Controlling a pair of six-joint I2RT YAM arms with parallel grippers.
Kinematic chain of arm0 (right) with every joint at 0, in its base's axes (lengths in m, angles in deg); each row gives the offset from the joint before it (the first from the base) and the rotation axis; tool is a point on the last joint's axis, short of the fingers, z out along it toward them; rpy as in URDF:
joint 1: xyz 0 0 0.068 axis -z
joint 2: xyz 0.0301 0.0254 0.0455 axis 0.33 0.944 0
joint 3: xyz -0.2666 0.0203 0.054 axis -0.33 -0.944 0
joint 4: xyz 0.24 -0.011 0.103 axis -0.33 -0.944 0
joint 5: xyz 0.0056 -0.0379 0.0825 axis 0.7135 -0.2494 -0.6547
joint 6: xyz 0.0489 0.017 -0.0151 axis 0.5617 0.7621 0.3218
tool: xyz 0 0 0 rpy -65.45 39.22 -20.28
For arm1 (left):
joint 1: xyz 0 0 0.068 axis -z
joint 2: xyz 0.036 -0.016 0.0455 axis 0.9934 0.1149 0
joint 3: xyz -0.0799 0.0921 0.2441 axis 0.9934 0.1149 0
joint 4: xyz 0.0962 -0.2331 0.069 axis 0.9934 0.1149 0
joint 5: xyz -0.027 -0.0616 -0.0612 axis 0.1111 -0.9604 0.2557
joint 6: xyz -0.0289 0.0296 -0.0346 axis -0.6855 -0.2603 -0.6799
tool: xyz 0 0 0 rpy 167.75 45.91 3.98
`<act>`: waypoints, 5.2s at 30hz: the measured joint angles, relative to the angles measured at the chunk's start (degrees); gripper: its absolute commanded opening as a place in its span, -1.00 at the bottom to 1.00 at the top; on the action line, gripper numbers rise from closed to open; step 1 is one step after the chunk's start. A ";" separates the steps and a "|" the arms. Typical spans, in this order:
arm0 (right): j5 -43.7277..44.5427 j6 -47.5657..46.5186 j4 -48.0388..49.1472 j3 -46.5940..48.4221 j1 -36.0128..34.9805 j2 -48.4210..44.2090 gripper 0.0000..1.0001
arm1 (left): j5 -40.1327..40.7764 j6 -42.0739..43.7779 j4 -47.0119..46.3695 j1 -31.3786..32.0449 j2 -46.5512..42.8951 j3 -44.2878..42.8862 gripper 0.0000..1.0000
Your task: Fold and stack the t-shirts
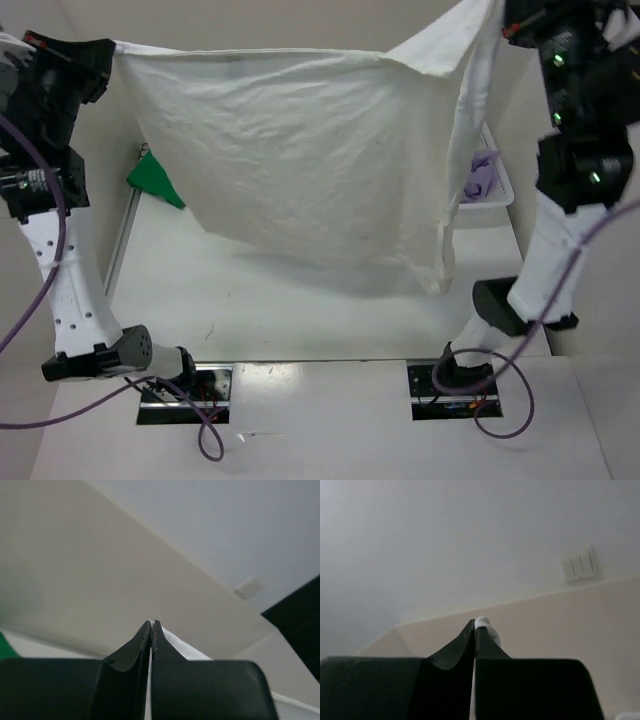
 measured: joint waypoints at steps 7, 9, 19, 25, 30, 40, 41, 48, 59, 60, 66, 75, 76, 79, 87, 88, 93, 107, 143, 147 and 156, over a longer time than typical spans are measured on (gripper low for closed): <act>-8.24 1.66 -1.40 -3.76 5.27 24.33 -1.00 | 4.28 1.70 -1.95 3.08 10.01 13.09 -1.00; -9.44 1.88 -3.93 -4.26 5.27 30.51 -1.00 | 4.94 1.90 -1.46 4.26 14.67 14.08 -1.00; -12.61 6.60 0.07 -1.84 5.29 30.34 -1.00 | 5.79 3.13 1.99 5.33 25.33 -1.40 -1.00; -14.71 7.78 4.07 -1.40 5.31 18.86 -1.00 | 8.09 4.52 -1.18 4.31 19.71 -6.01 -1.00; -18.34 5.33 3.65 -8.52 4.85 10.84 -1.00 | 9.33 5.29 -4.87 4.13 12.72 3.63 -1.00; -20.02 0.81 4.74 -89.44 1.64 -12.61 -1.00 | 12.92 7.85 -6.08 4.11 0.55 48.57 -1.00; -19.76 0.70 3.13 -95.25 1.64 -13.25 -1.00 | 13.35 7.85 -5.38 4.07 -0.11 52.68 -1.00; -19.28 1.11 -5.18 -109.90 1.64 -20.31 -1.00 | 14.01 7.87 -2.16 1.57 -3.58 70.34 -1.00; -18.12 3.30 -18.71 -111.99 -2.47 -29.14 -1.00 | 12.96 9.33 4.63 -6.32 -10.86 74.64 -1.00; -18.10 3.78 -19.91 -111.99 -3.39 -30.21 -1.00 | 12.72 9.38 5.49 -6.45 -11.19 74.62 -1.00; -17.20 6.34 -26.80 -110.86 -4.59 -38.40 -1.00 | 10.97 10.73 10.12 -6.43 -10.03 72.98 -1.00; -9.60 8.83 -20.79 -106.64 -3.30 -26.47 -1.00 | 8.74 10.27 6.97 -4.48 -1.27 69.46 -1.00; -9.11 8.85 -19.02 -105.96 -2.75 -23.65 -1.00 | 8.68 10.23 6.14 -4.04 0.61 68.00 -1.00; -7.43 8.81 -14.86 -102.40 -1.31 -15.98 -1.00 | 8.48 9.33 3.10 -3.10 6.38 63.28 -1.00; -3.89 7.10 -8.44 -84.91 -0.74 -0.79 -1.00 | 8.59 7.48 -0.61 -0.68 16.50 53.99 -1.00; -3.72 6.88 -7.69 -83.12 -0.74 0.68 -1.00 | 8.57 7.39 -0.96 -0.48 17.38 52.98 -1.00; -2.62 5.88 -6.38 -75.32 -0.57 8.15 -1.00 | 8.68 7.26 -2.45 -0.33 21.79 48.85 -1.00; 0.24 4.44 -5.25 -65.72 0.57 21.00 -0.82 | 9.16 7.13 -3.80 -0.02 31.12 45.05 -0.12; -6.43 7.50 1.90 -105.24 0.81 -13.86 0.04 | 1.33 -1.36 -17.09 -5.25 18.14 70.99 -1.00; -4.44 8.52 2.14 -105.61 1.66 -13.86 0.21 | 1.11 0.09 -15.26 -5.25 16.48 70.77 -1.00; 2.08 10.80 3.85 -106.29 4.55 -8.76 0.27 | 2.56 5.88 -8.66 -5.18 3.30 72.30 -1.00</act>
